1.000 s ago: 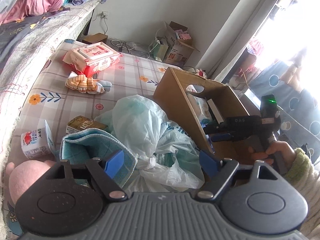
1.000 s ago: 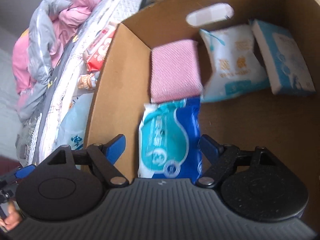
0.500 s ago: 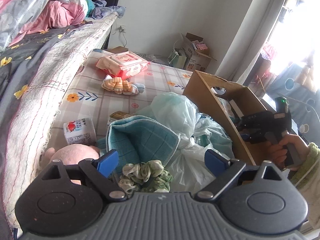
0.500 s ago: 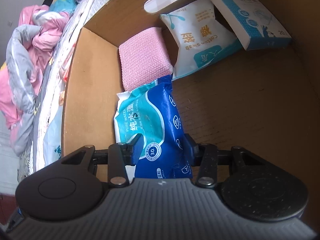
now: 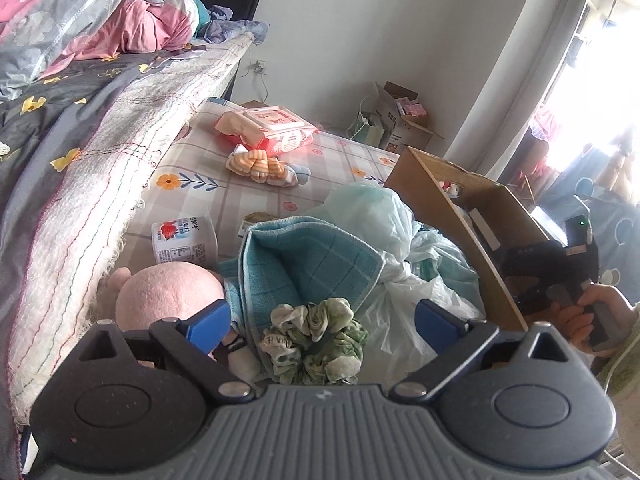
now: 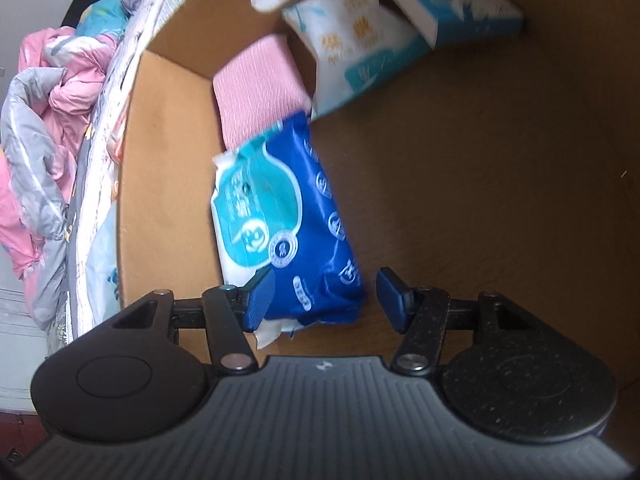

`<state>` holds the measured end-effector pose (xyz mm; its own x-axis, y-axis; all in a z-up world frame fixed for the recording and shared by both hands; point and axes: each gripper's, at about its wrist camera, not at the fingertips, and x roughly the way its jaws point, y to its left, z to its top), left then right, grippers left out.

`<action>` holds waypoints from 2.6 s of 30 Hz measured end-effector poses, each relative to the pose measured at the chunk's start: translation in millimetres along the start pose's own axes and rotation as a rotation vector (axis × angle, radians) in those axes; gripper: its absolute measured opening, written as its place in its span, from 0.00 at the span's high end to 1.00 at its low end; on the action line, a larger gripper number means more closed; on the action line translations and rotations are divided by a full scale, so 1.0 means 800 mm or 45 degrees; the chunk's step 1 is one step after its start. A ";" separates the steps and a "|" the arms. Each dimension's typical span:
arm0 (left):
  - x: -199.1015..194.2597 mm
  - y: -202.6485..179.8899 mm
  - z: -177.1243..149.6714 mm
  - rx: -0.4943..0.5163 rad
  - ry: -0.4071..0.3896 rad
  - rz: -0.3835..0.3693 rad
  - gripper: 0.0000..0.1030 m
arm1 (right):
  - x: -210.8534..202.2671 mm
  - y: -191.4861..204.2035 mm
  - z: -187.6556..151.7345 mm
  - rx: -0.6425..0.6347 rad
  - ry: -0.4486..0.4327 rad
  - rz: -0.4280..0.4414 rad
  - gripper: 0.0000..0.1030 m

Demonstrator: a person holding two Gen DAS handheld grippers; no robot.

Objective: Organize soft objects
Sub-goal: 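Withdraw the right gripper from the box toward the pink plush toy, then grasp the pink plush toy by its head with the right gripper and lift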

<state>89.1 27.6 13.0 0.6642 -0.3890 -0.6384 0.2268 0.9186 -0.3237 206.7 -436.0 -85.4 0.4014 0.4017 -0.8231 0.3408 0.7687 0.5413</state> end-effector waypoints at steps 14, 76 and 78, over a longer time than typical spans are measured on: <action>-0.012 0.013 -0.017 0.001 -0.026 -0.060 0.00 | -0.055 0.014 -0.019 -0.029 -0.189 -0.049 0.34; 0.034 0.101 -0.038 -0.022 -0.005 0.138 0.17 | 0.141 0.448 -0.198 -1.160 0.320 0.514 0.88; 0.027 0.102 -0.036 -0.052 -0.036 0.118 0.24 | 0.133 0.444 -0.199 -1.140 0.304 0.535 0.89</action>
<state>101.4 91.9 -47.2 0.7010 -0.2995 -0.6472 0.1342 0.9467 -0.2928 234.9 -41.3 -7.8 0.1285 0.7387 -0.6617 -0.5900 0.5932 0.5476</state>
